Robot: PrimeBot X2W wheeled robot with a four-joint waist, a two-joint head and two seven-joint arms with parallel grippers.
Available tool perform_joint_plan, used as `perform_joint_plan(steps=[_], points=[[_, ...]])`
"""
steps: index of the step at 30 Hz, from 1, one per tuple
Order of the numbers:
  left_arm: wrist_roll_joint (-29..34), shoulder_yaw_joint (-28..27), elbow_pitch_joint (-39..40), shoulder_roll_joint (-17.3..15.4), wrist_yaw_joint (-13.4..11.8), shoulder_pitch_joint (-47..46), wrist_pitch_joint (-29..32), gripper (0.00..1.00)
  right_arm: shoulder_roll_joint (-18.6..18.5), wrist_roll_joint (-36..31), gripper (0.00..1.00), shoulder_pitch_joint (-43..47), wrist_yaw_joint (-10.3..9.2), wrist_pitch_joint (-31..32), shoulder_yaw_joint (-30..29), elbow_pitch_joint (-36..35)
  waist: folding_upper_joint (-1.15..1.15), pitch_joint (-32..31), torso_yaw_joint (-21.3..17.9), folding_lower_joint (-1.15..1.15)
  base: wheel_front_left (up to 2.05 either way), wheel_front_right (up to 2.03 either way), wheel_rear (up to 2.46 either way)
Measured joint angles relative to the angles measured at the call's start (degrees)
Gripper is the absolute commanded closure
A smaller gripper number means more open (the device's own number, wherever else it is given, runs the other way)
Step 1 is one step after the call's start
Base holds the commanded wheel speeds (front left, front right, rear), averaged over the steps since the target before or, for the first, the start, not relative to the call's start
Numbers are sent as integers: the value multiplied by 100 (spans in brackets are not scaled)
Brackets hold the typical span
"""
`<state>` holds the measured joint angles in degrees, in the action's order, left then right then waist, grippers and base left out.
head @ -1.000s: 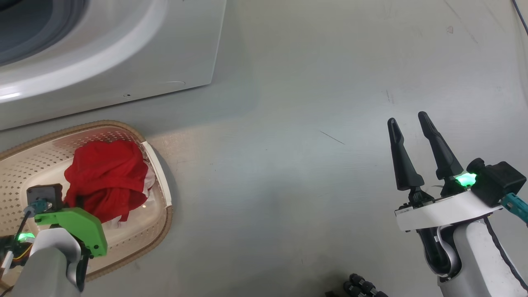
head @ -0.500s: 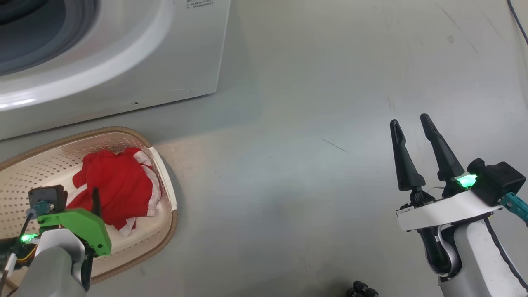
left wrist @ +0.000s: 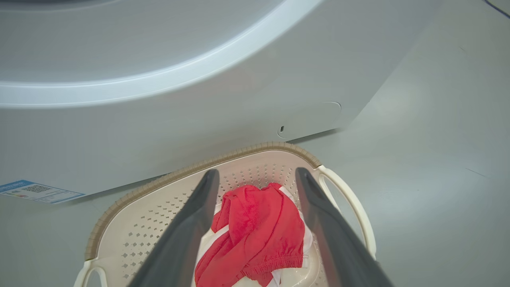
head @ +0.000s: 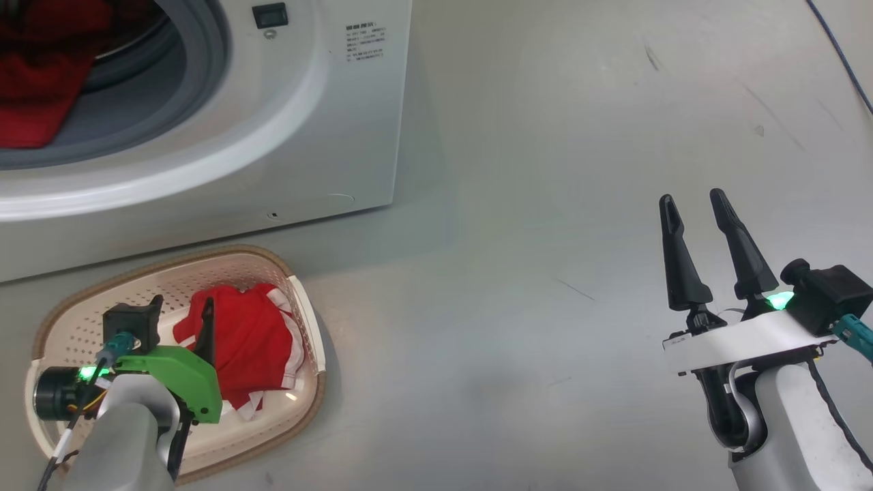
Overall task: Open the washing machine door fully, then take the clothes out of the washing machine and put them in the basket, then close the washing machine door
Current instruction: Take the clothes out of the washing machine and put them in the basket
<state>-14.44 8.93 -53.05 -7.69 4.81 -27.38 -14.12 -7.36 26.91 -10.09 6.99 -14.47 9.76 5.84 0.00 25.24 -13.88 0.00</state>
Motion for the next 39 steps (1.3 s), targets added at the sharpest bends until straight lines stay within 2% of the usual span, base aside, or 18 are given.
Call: perform_joint_plan(steps=[12, 17, 27, 39], points=[[37, 91, 434, 248, 103, 23, -15, 0, -29, -1, 0, 247, 0, 0, -210, 130, 0, -815, 389, 0, 0, 0, 0], [33, 43, 970, 279, 105, 139, -15, 0, -35, -14, 0, 492, 0, 0, -289, 198, 0, -1207, 585, 0, 0, 0, 0], [-67, -165, 1872, 341, 151, 901, -16, 0, -33, -26, 0, 992, 0, 0, -337, 219, 0, -1997, 976, 0, 0, 0, 0], [-204, -457, 2585, 438, 85, 1702, -16, 0, -29, -33, 0, 1452, -1, 0, -357, 126, 0, -2525, 1303, 0, 0, 0, 0]])
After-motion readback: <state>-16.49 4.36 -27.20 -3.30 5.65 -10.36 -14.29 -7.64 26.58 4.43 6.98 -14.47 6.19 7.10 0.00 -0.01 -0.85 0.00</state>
